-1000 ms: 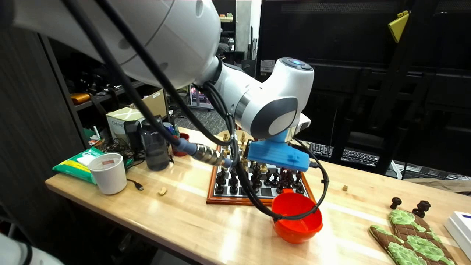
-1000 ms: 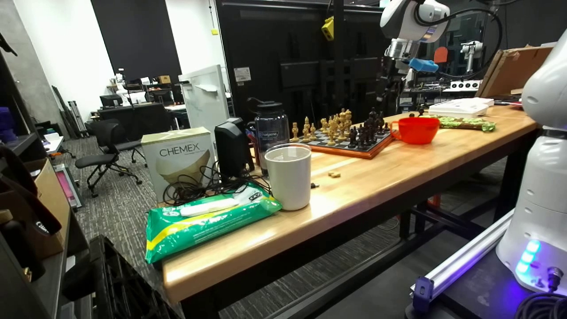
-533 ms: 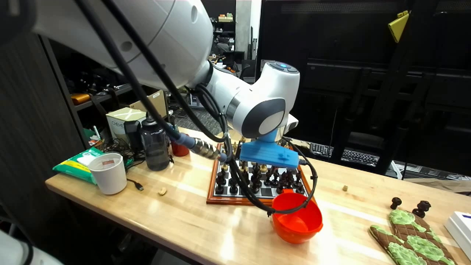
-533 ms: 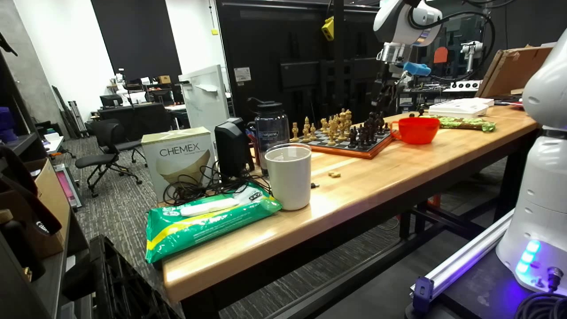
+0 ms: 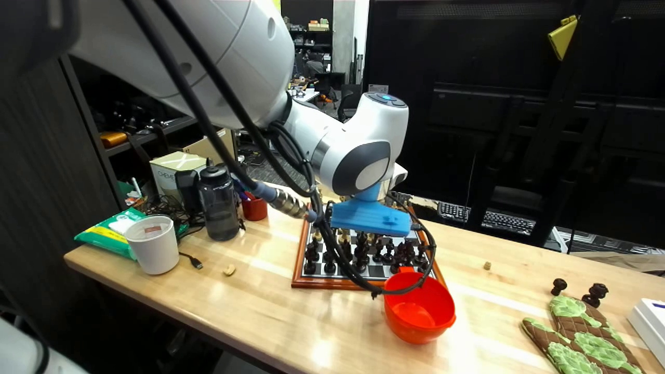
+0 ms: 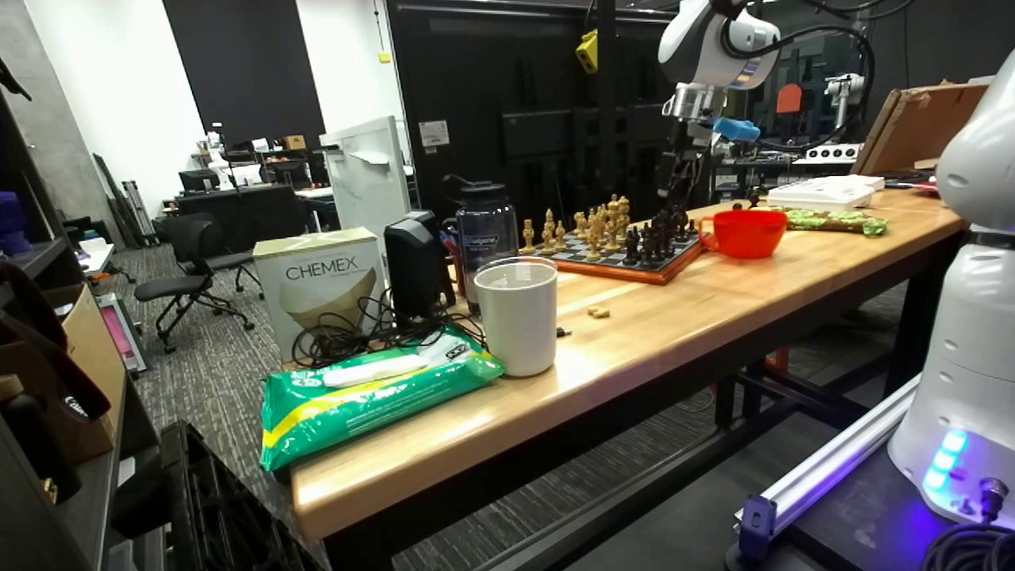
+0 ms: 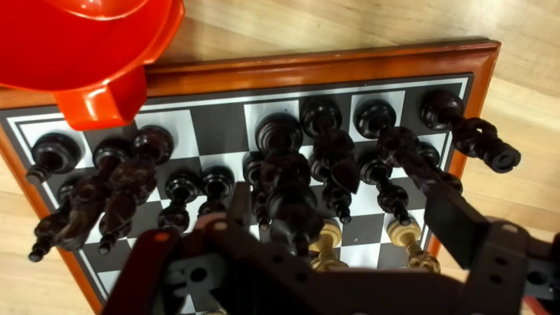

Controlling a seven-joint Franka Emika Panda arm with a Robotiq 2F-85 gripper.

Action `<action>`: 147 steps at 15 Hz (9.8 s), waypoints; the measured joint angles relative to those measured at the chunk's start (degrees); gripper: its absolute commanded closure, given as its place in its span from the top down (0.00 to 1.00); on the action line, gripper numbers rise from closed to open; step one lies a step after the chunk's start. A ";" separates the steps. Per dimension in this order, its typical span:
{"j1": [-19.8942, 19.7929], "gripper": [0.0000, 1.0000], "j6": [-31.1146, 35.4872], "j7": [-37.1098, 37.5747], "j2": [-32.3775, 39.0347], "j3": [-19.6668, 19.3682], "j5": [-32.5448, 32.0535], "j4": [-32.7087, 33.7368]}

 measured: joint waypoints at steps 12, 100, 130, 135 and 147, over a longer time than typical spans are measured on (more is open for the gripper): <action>-0.09 1.00 0.49 -0.88 1.69 0.58 -0.03 0.67; -0.90 0.08 -10.80 -1.86 11.91 3.04 -3.96 22.60; -3.76 0.58 -9.55 -1.86 17.69 4.11 0.11 23.52; -4.06 0.81 -9.55 -1.84 17.86 4.35 0.12 23.60; -4.61 1.00 -9.19 -0.77 16.63 4.41 0.12 24.19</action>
